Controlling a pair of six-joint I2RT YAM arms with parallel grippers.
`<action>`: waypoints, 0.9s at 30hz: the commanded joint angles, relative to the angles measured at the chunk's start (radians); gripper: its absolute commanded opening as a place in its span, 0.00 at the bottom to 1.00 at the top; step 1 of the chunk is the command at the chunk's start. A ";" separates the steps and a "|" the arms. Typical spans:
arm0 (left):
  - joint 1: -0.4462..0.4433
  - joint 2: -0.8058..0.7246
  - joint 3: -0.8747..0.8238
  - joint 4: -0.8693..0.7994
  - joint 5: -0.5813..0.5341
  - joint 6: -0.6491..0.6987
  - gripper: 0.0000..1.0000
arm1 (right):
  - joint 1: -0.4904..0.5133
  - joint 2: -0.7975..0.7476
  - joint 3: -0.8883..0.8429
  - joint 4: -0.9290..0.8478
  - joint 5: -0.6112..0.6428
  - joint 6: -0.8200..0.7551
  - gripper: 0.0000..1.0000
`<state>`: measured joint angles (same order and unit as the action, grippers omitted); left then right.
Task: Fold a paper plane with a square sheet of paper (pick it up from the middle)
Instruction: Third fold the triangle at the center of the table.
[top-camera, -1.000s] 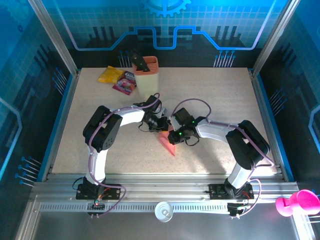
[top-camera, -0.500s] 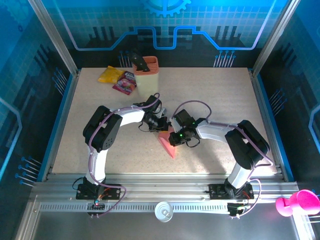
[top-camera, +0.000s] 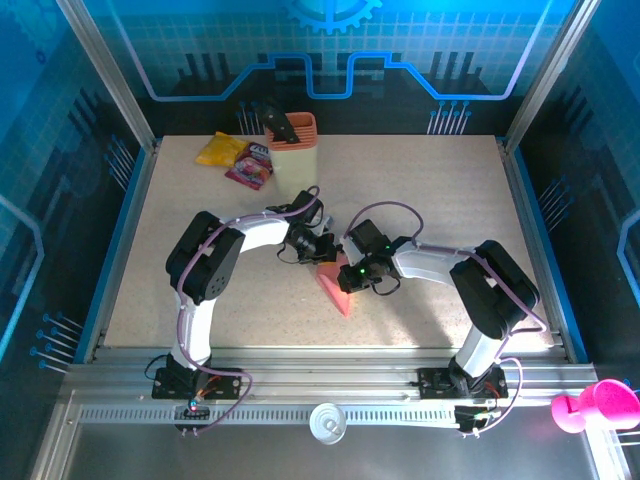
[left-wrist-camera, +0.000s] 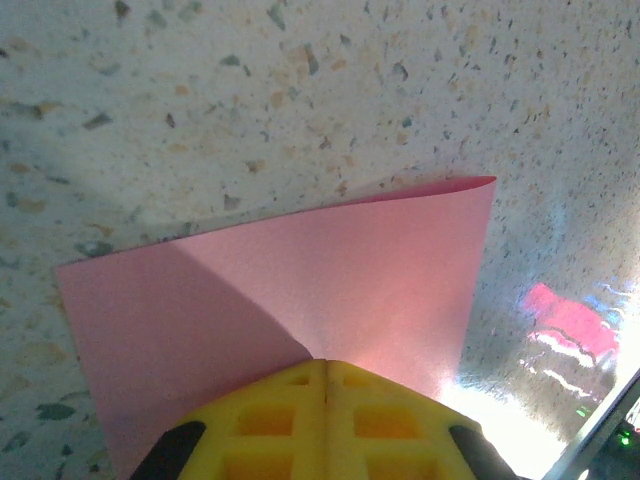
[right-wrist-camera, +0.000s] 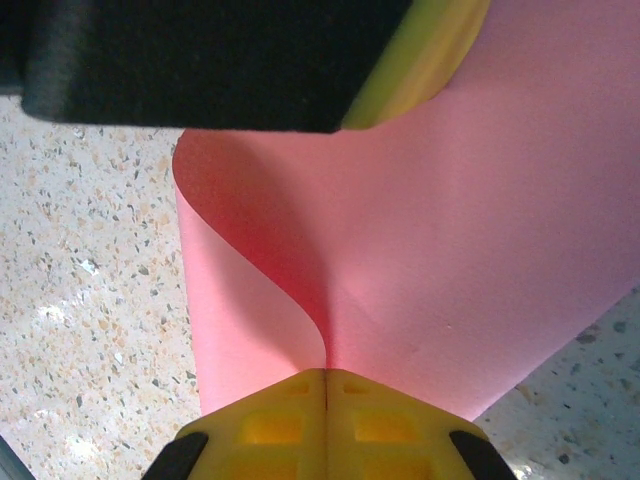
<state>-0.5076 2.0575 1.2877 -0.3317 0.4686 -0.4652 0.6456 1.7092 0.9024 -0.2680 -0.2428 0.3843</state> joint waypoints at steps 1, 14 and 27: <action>-0.001 0.026 -0.022 -0.024 -0.024 0.003 0.00 | -0.016 0.009 0.020 -0.005 0.008 0.005 0.00; -0.002 0.026 -0.026 -0.021 -0.021 0.007 0.00 | -0.021 0.027 0.016 0.006 0.007 0.007 0.00; 0.001 0.004 -0.021 -0.019 -0.019 -0.005 0.00 | -0.021 0.059 -0.010 0.015 0.013 0.005 0.00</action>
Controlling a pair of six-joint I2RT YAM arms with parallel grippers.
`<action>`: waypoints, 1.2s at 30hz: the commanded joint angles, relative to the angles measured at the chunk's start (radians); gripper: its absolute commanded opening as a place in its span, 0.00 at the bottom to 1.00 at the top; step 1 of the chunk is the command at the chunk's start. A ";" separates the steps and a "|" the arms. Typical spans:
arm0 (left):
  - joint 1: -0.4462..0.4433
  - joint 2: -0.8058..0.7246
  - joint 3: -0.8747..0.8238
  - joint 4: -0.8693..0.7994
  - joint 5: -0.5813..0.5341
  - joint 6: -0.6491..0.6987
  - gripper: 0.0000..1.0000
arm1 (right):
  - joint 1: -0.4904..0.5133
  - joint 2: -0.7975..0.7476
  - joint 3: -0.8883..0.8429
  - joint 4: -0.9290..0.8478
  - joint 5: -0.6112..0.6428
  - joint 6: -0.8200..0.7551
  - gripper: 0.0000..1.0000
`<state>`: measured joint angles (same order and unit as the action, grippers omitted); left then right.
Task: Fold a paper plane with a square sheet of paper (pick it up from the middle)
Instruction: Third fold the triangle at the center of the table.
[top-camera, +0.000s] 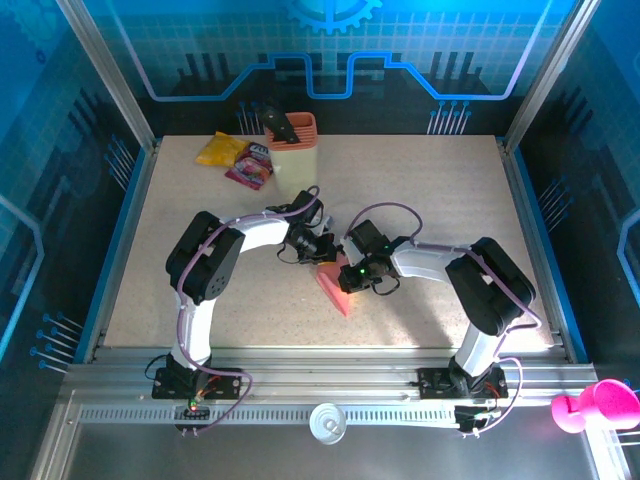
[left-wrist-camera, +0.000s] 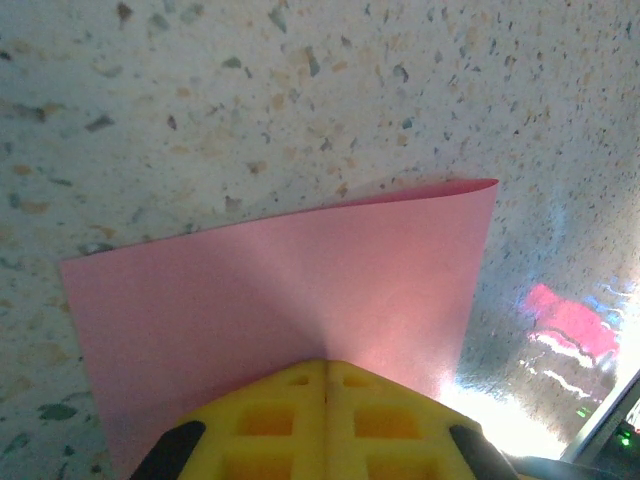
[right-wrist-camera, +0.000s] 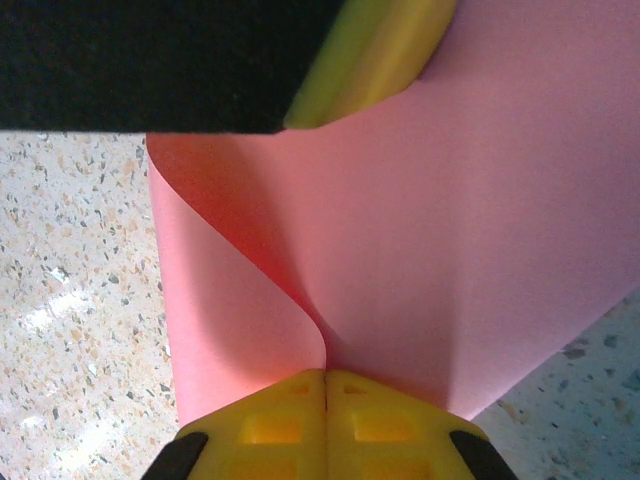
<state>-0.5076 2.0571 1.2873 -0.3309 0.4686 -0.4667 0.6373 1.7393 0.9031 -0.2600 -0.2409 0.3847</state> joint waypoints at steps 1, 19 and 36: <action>0.004 -0.004 -0.020 -0.018 -0.021 -0.009 0.00 | -0.013 0.028 -0.013 0.007 0.013 0.005 0.00; 0.030 -0.296 -0.261 0.190 0.021 -0.211 0.00 | -0.011 0.051 -0.041 0.009 0.022 0.002 0.00; -0.049 -0.262 -0.355 0.303 0.018 -0.274 0.00 | -0.012 0.060 -0.041 0.005 0.025 0.002 0.00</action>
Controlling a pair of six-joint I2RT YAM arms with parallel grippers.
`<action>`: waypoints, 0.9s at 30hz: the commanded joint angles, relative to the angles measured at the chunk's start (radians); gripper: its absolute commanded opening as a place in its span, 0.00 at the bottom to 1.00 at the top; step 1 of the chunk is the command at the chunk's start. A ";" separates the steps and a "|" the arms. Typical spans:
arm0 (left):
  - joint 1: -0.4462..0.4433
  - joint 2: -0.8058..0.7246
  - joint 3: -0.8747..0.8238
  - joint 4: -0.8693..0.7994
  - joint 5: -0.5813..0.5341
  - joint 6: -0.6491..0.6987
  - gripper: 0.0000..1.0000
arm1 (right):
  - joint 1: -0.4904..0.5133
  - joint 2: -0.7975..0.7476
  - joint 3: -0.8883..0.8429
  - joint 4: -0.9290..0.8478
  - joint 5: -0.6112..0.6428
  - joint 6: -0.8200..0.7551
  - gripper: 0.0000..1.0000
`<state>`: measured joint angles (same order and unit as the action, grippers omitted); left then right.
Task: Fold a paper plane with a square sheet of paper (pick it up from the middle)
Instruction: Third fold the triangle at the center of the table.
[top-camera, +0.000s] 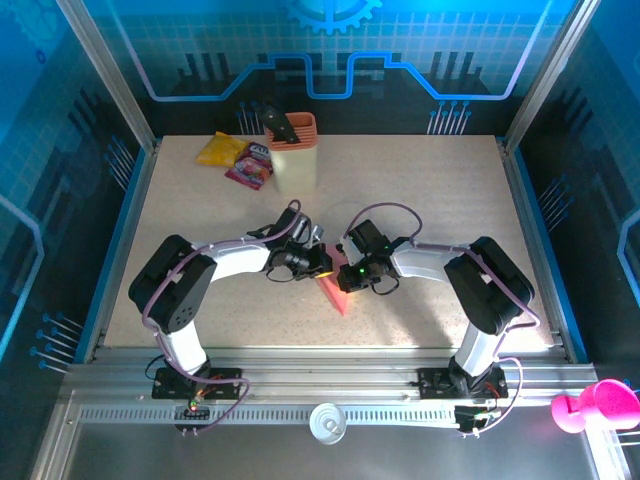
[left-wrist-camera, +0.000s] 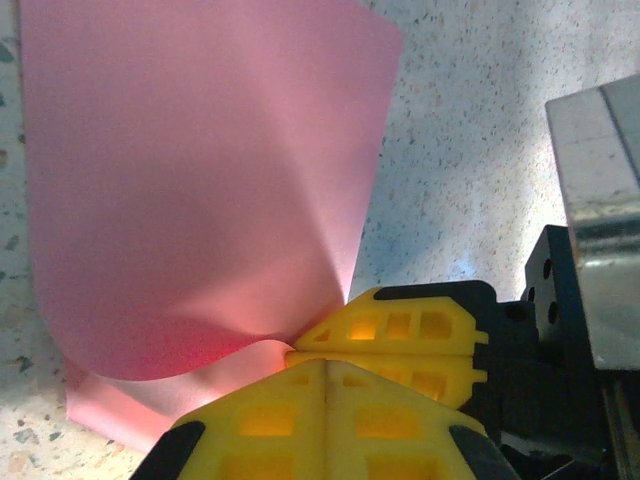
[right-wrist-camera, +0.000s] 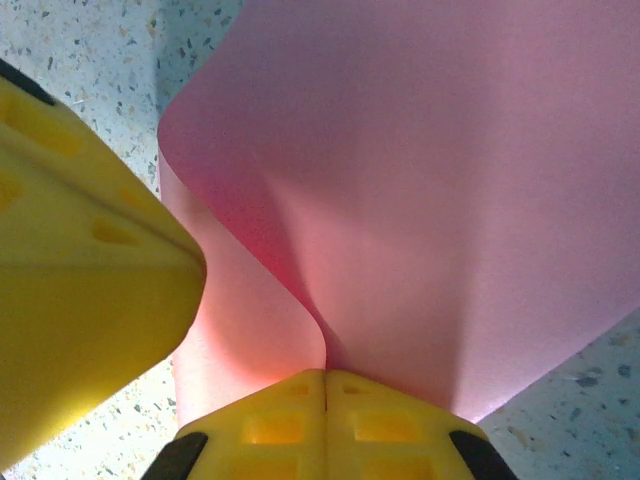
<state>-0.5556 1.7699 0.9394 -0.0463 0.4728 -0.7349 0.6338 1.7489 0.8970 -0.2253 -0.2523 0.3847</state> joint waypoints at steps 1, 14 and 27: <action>-0.002 0.031 -0.004 0.015 0.011 -0.001 0.00 | -0.008 0.050 -0.035 -0.029 0.038 0.002 0.00; -0.002 0.069 -0.042 -0.033 -0.082 0.062 0.00 | -0.009 0.055 -0.037 -0.029 0.038 -0.002 0.00; -0.002 0.075 -0.052 -0.059 -0.130 0.090 0.00 | -0.009 0.054 -0.036 -0.027 0.035 0.002 0.00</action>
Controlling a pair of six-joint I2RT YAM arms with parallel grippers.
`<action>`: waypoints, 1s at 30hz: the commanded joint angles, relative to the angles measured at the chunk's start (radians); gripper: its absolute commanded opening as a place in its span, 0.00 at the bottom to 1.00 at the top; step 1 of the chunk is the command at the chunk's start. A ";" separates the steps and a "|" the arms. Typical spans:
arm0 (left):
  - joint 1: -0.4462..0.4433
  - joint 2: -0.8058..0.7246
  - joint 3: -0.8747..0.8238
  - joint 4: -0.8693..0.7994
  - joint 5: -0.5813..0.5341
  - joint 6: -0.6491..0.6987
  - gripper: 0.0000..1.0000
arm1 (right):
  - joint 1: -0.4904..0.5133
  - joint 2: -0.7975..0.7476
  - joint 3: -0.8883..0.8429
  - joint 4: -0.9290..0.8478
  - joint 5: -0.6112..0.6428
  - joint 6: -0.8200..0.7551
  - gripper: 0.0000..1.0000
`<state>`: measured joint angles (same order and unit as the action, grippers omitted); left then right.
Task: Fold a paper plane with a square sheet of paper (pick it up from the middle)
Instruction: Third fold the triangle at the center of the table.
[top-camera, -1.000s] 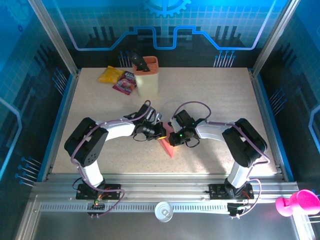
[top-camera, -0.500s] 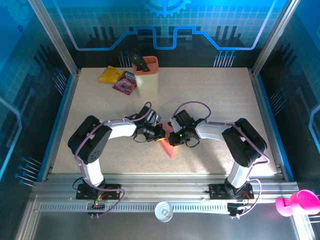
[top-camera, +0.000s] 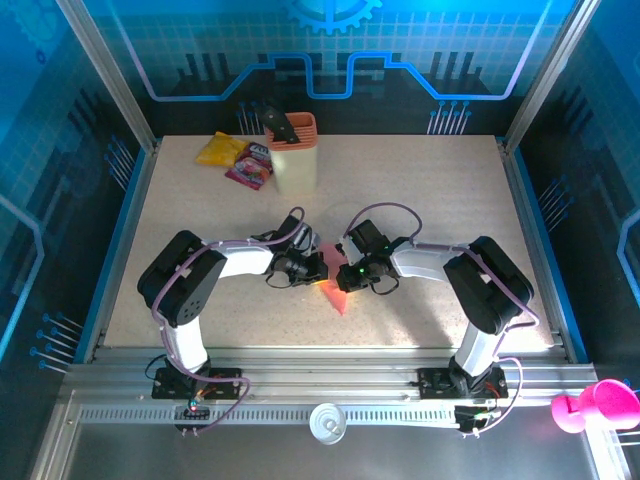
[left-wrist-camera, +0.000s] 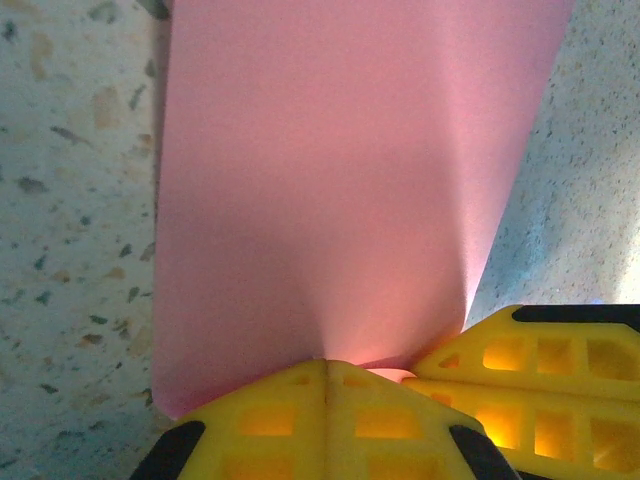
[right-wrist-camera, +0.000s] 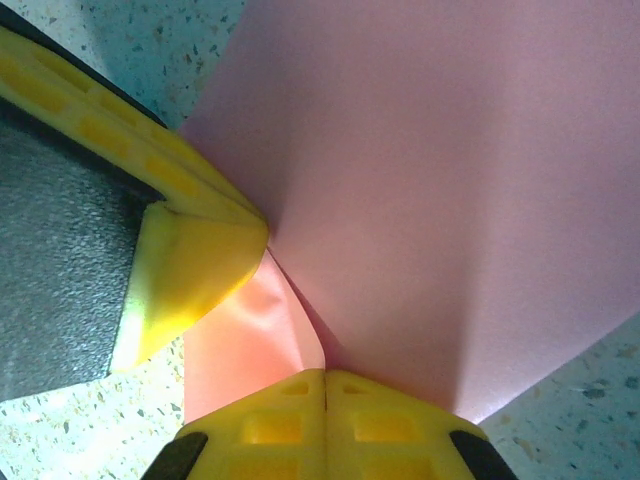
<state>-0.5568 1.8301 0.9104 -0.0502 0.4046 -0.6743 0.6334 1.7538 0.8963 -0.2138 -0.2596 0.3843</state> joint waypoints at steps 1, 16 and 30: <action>0.000 0.014 -0.024 -0.056 -0.066 0.031 0.00 | -0.009 0.046 -0.033 -0.041 0.038 0.002 0.00; 0.000 0.028 -0.038 -0.055 -0.092 0.023 0.00 | 0.016 -0.211 -0.040 -0.033 -0.038 0.129 0.19; 0.000 0.035 -0.036 -0.055 -0.093 0.018 0.00 | 0.142 -0.070 -0.025 0.076 -0.039 0.200 0.01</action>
<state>-0.5568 1.8301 0.9070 -0.0433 0.3962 -0.6739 0.7570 1.6585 0.8673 -0.1699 -0.2783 0.5629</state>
